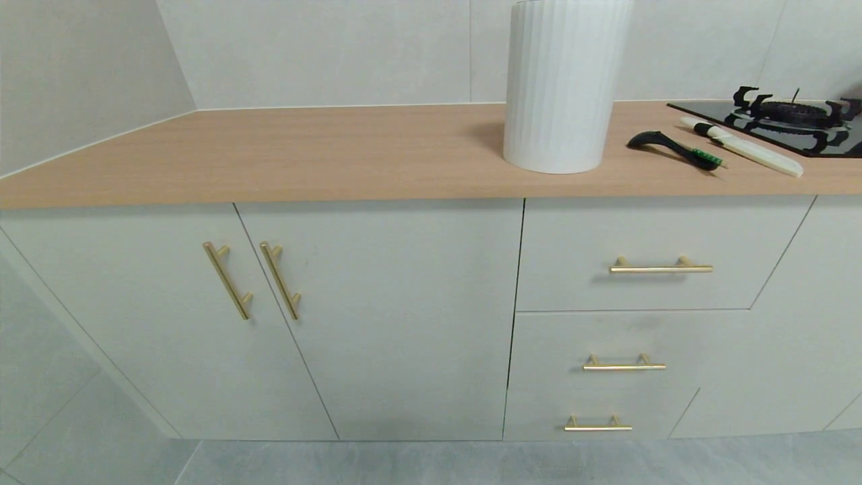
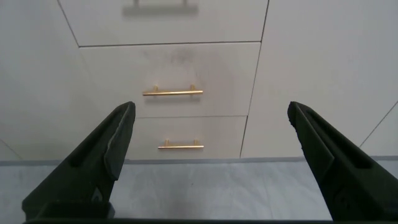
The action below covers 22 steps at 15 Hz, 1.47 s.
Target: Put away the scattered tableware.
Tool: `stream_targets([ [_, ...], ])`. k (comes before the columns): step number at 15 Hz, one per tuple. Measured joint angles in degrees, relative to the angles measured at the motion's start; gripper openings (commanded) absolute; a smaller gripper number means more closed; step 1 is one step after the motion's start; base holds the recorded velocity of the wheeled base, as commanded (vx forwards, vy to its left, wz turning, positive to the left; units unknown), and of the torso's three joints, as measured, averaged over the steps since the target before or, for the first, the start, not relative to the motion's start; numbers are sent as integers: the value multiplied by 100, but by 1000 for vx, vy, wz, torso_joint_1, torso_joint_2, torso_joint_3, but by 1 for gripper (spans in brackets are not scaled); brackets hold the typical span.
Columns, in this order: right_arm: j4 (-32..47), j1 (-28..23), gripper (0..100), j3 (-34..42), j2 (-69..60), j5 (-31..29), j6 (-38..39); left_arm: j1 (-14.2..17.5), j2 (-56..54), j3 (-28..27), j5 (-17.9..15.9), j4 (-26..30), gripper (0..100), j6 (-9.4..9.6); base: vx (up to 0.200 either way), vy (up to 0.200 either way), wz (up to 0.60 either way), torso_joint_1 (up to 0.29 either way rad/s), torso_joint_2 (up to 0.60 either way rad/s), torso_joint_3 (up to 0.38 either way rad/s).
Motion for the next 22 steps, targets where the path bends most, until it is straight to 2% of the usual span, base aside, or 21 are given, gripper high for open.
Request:
stream_targets([
  [4, -10, 2, 100, -32, 5, 13, 26, -2, 0, 0, 0, 0, 100, -11, 0, 0, 0, 0, 0, 0],
  [6, -12, 28, 100, -546, 139, 49, 277, 0, 0, 0, -2, -2, 100, -11, 0, 0, 0, 0, 0, 0],
  [9, -10, 65, 100, -1123, 1074, 430, 285, 0, 0, 0, 0, 0, 100, -11, 0, 0, 0, 0, 0, 0],
  [14, -107, 210, 100, -1993, 4348, 1061, 211, 0, 0, 0, 0, 0, 100, -13, 0, 0, 0, 0, 0, 0],
  [17, -656, 356, 100, -2517, 6539, 1101, 146, 0, 0, 0, -2, -2, 100, -13, 0, 0, 0, 0, 0, 0],
  [19, -1243, 458, 100, -2862, 7841, 990, 113, 0, 0, 0, -2, -2, 100, -13, 0, 0, 0, 0, 0, 0],
  [22, -2098, 727, 100, -3254, 9498, 245, 91, 0, 0, 0, 0, -2, 100, -16, 0, 0, 0, 0, 0, 0],
])
